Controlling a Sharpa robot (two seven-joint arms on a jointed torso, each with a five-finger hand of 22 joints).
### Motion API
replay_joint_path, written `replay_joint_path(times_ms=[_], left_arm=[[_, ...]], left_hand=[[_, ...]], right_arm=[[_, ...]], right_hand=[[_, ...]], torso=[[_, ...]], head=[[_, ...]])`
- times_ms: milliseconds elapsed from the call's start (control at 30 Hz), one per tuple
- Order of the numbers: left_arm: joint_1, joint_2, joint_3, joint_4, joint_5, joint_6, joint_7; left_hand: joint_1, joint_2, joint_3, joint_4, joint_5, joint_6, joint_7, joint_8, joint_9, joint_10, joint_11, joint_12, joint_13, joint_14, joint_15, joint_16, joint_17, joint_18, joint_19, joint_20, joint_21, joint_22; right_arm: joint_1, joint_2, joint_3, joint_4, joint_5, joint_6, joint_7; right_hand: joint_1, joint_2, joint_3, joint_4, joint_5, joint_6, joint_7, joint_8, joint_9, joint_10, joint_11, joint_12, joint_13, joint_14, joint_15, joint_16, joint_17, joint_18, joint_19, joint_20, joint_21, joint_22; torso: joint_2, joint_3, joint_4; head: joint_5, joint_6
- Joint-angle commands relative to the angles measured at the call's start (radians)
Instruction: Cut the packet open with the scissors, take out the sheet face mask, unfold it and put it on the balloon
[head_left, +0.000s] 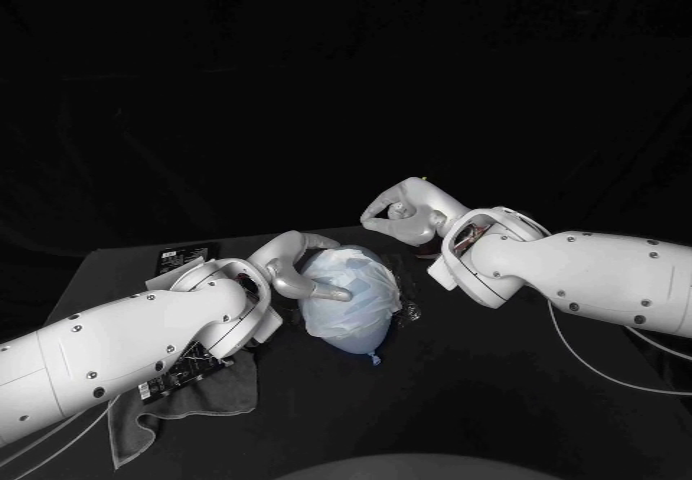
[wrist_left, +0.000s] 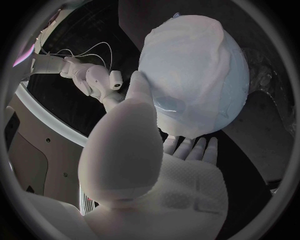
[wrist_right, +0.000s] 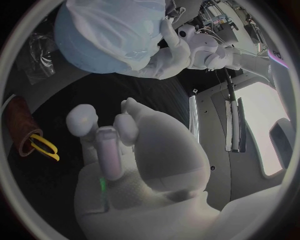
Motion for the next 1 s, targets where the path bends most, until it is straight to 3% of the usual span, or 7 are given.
replay_joint_path(times_ms=[33,367,1000], left_arm=[[-0.001,0.003,-0.002,0.001,0.012,0.015,0.003],[0.003,0.009,-0.002,-0.002,0.015,0.019,0.003],[0.003,0.015,-0.002,-0.012,0.019,0.024,0.005]], left_hand=[[0.011,0.002,0.005,0.0,0.003,0.004,0.105,0.005,0.001,0.0,-0.003,0.002,0.001,0.001,-0.003,0.005,0.001,0.014,-0.008,0.001,-0.006,0.0],[0.011,0.002,0.005,0.0,0.003,0.003,0.105,0.004,0.0,0.0,-0.003,0.002,0.001,0.001,-0.003,0.005,0.001,0.014,-0.009,0.001,-0.006,0.0],[0.012,0.002,0.006,0.0,0.003,0.003,0.105,0.004,0.0,-0.001,-0.003,0.002,0.001,0.001,-0.003,0.005,0.001,0.015,-0.008,0.001,-0.006,0.0]], right_arm=[[0.004,0.032,0.0,-0.023,-0.139,0.094,-0.04],[0.006,0.112,0.001,-0.071,-0.234,0.128,-0.105],[0.005,0.122,0.001,-0.043,-0.237,0.19,-0.154]], right_hand=[[-0.052,-0.017,0.034,-0.021,-0.002,0.009,-0.003,-0.008,0.003,0.184,-0.065,0.399,0.393,0.126,-0.027,0.004,0.263,-0.013,0.017,-0.009,0.017,0.02],[-0.091,-0.043,0.075,-0.064,-0.004,0.025,-0.005,-0.009,0.008,0.184,-0.066,0.399,0.393,0.126,-0.029,0.004,0.263,-0.017,0.03,-0.011,0.041,0.046],[-0.183,-0.082,0.067,-0.053,-0.004,0.021,-0.005,-0.029,0.003,0.184,-0.066,0.399,0.393,0.126,-0.028,0.004,0.263,-0.019,0.035,-0.01,0.05,0.061]], torso=[[0.001,-0.0005,0.0002],[0.0,0.0003,-0.0009],[0.0,0.0008,-0.0016]], head=[[0.004,0.0],[0.006,-0.002],[0.006,-0.006]])
